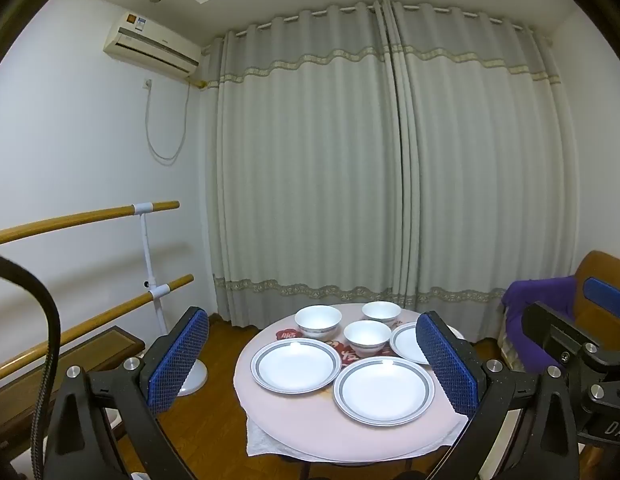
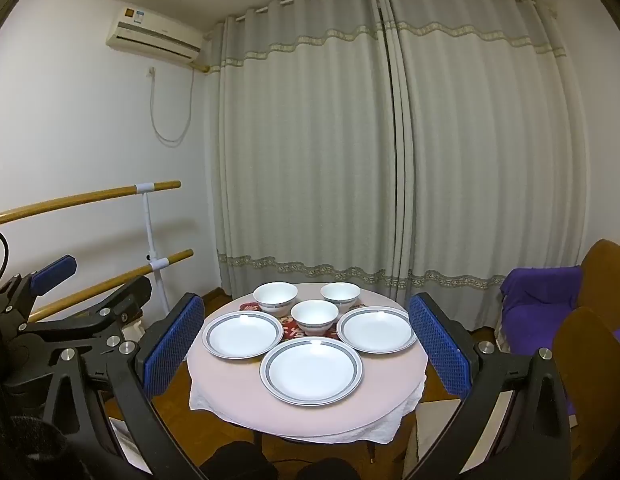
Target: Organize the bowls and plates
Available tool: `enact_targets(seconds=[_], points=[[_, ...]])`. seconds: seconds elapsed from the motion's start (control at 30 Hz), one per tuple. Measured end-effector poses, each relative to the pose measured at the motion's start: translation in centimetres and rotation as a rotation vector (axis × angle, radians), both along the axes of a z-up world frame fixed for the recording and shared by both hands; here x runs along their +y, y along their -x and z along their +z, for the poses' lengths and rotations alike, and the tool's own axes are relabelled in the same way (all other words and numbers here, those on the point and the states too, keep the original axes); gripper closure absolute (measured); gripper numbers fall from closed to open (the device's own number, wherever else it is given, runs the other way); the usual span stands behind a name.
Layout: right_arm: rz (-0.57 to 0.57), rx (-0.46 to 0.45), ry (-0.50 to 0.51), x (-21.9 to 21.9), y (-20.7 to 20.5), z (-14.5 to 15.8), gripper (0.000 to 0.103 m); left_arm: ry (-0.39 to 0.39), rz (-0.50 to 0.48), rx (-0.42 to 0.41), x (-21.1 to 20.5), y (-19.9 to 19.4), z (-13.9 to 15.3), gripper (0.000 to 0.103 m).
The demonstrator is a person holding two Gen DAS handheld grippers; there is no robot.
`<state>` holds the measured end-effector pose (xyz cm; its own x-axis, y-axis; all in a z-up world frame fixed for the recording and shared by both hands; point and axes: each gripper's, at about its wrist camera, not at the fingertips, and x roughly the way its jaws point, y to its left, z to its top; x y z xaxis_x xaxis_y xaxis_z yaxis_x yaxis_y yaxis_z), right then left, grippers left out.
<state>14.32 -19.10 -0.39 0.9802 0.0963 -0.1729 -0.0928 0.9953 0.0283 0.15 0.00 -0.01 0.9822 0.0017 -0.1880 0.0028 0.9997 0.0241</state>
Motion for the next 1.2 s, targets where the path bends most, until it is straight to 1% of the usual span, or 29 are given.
enact_targets(seconds=[0.2, 1.2], points=[[-0.003, -0.003, 0.010, 0.66, 0.08, 0.19, 0.000, 0.003, 0.000, -0.003, 0.10, -0.02, 0.15, 0.000], [-0.008, -0.008, 0.028, 0.87, 0.29, 0.93, 0.000, 0.010, 0.002, -0.008, 0.23, -0.19, -0.27, 0.001]])
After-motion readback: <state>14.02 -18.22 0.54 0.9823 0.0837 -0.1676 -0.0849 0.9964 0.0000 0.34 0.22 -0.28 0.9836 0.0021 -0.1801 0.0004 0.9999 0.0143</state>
